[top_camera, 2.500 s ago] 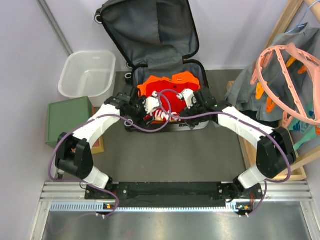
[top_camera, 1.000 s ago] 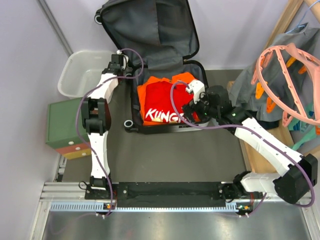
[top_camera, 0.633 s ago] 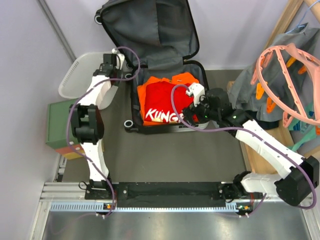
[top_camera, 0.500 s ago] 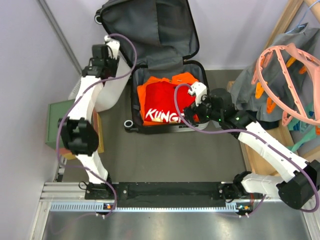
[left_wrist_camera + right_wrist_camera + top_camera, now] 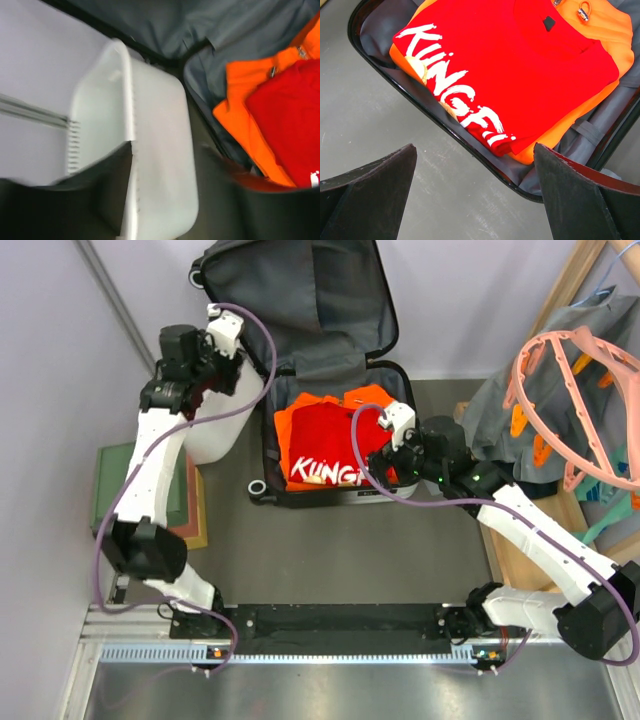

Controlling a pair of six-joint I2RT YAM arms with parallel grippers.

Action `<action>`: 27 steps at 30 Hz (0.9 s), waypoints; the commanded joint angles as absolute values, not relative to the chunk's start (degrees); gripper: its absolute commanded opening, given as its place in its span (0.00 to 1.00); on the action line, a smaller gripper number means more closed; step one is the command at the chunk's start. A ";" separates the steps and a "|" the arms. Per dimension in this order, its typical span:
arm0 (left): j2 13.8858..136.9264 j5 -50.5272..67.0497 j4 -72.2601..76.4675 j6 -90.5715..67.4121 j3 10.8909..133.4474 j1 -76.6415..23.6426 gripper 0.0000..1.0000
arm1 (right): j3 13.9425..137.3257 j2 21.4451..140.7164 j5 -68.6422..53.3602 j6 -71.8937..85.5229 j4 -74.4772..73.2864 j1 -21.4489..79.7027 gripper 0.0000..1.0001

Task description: Open, take out, and arrange the luggage

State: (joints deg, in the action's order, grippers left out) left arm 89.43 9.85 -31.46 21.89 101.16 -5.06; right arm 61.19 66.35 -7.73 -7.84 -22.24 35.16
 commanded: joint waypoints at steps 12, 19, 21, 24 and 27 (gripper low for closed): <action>116.90 11.51 -47.12 23.91 130.09 1.67 0.99 | 61.00 64.86 -8.26 -7.56 -19.60 35.77 0.99; 122.77 23.28 -55.88 22.33 132.60 5.27 0.90 | 61.08 65.48 -8.52 -7.56 -19.42 35.86 0.99; 124.45 27.93 -58.08 21.53 133.42 5.97 0.72 | 61.00 65.74 -8.70 -7.30 -19.16 35.86 0.99; 123.49 32.58 -58.01 21.27 132.72 6.24 0.36 | 61.35 66.18 -9.23 -6.95 -19.25 35.77 0.99; 121.21 34.62 -56.61 20.83 131.66 6.33 0.00 | 61.44 66.18 -9.32 -6.68 -19.34 35.77 0.99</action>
State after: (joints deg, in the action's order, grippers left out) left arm 124.60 26.41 -57.14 21.19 131.02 5.78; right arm 61.04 66.37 -8.08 -7.60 -21.91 35.20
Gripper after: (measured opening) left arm 0.224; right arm 0.987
